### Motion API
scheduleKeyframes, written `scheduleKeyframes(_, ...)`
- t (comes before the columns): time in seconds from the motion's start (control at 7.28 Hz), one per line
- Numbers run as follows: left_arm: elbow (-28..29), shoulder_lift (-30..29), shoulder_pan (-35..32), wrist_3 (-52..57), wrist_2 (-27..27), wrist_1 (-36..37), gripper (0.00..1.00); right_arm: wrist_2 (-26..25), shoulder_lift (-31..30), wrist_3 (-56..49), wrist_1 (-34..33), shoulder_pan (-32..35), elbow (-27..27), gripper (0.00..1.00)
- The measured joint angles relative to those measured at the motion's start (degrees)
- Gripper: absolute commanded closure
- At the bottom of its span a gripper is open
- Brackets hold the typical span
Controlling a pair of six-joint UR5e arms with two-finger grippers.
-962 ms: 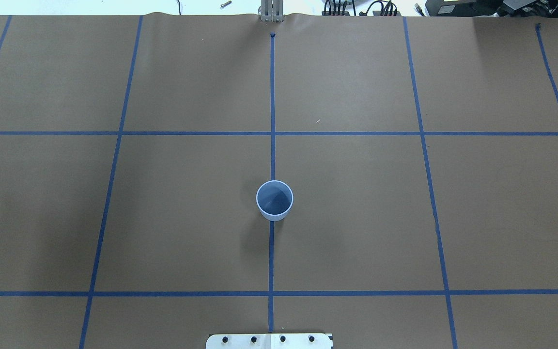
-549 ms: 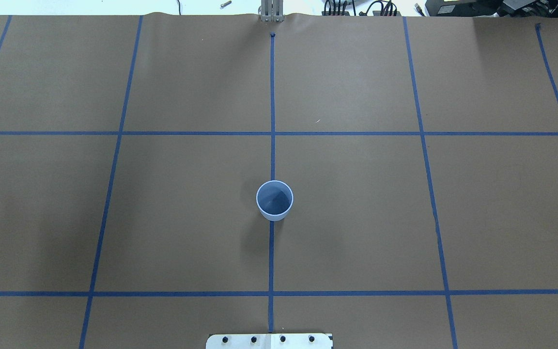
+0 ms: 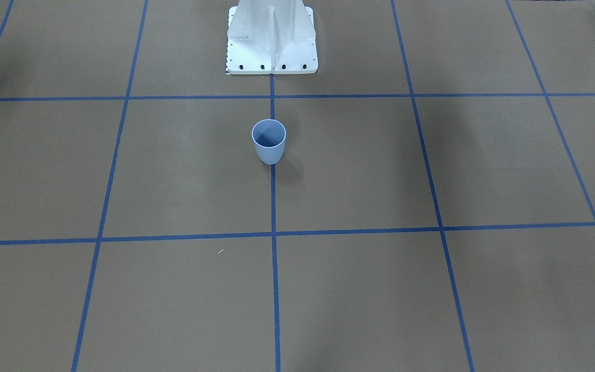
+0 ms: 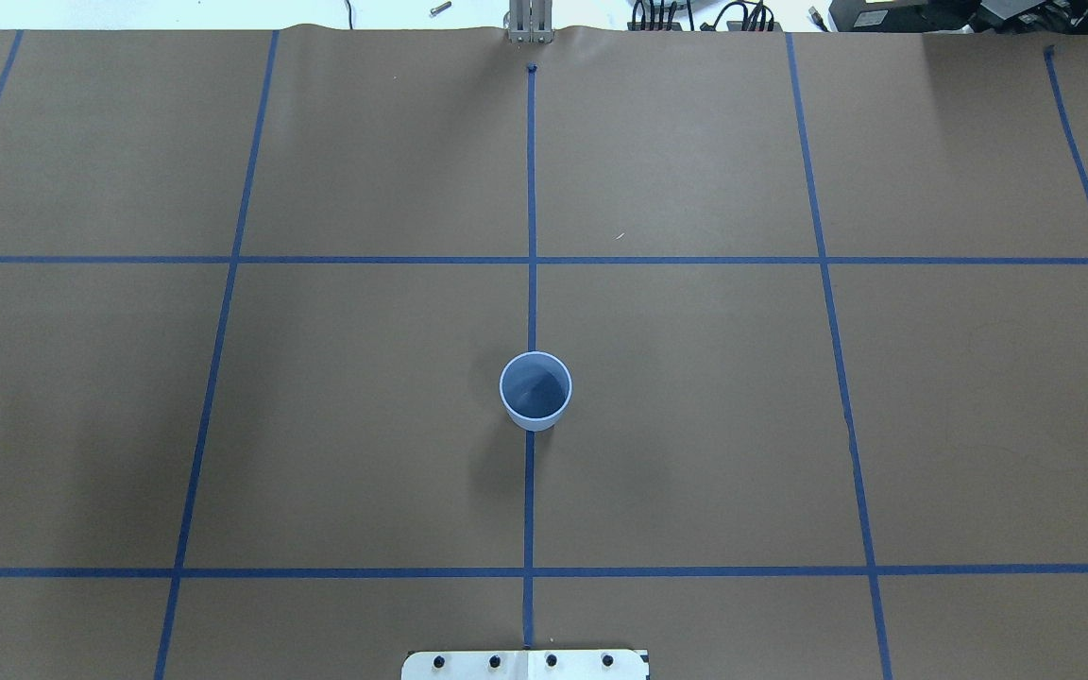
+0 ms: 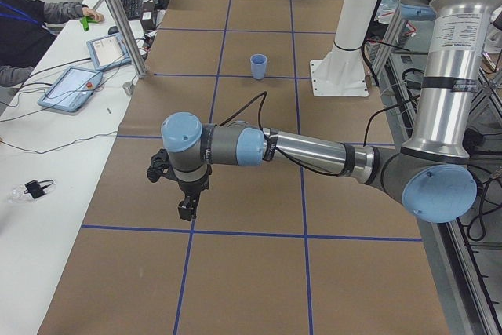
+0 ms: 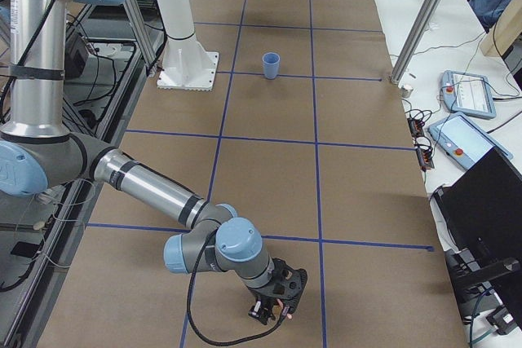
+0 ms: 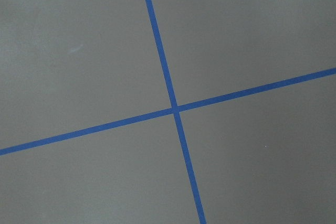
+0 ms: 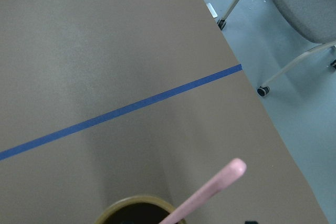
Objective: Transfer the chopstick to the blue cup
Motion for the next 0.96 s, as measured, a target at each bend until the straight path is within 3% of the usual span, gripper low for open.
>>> scheduleKeyframes(0.41, -0.14, 0.24, -0.01, 0.0, 0.06, -0.03, 0.01, -2.57, 1.38, 2.26, 0.02, 0.03, -0.65, 0.4)
scheduleKeyframes(0.82, -0.65, 0.76, -0.01, 0.0, 0.09, -0.09, 0.01, -3.28, 1.87, 3.09, 0.08, 0.08, -1.02, 0.86)
scheduleKeyframes(0.96, -0.68, 0.78, -0.01, 0.0, 0.1, -0.09, 0.01, -3.19, 1.89, 3.52, 0.09, 0.09, -0.92, 0.95)
